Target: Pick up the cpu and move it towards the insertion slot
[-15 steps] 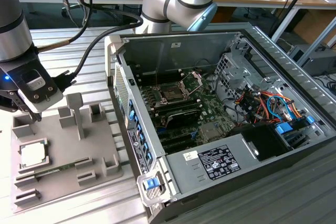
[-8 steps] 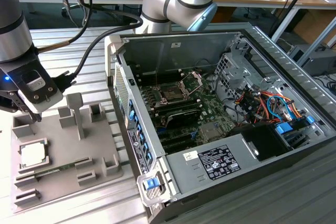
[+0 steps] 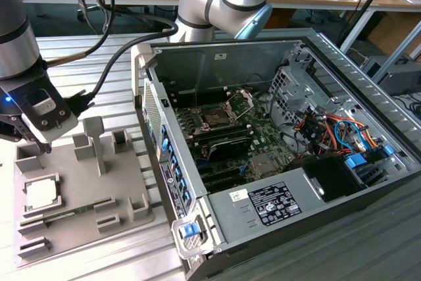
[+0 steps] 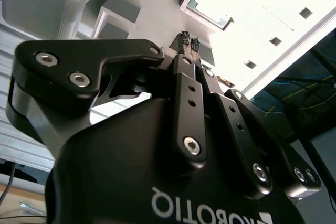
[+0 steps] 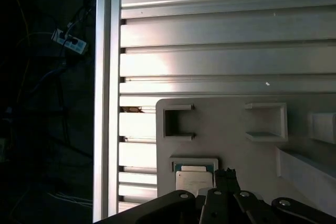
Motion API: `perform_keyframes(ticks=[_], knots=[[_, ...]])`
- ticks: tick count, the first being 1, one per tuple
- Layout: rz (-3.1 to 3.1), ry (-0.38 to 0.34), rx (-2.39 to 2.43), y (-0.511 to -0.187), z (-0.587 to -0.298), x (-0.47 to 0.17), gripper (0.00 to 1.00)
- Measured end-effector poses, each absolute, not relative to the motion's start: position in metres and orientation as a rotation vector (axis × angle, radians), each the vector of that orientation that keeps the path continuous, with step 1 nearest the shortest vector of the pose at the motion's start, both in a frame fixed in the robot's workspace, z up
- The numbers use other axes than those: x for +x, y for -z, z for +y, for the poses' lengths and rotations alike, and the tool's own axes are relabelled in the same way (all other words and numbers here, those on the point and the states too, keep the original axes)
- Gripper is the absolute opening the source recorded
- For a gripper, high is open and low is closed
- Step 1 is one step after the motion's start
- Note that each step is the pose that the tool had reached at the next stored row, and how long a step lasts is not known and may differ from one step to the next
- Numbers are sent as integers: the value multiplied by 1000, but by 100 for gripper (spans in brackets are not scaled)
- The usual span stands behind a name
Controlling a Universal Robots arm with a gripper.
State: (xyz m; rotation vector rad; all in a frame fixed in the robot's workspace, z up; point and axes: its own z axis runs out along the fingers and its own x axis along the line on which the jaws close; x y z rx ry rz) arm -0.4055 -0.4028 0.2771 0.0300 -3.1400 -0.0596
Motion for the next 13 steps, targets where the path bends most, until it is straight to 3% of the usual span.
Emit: perform_keyframes(ticks=[13], knots=[[-3140,60,30,-268,-404,-406,11]])
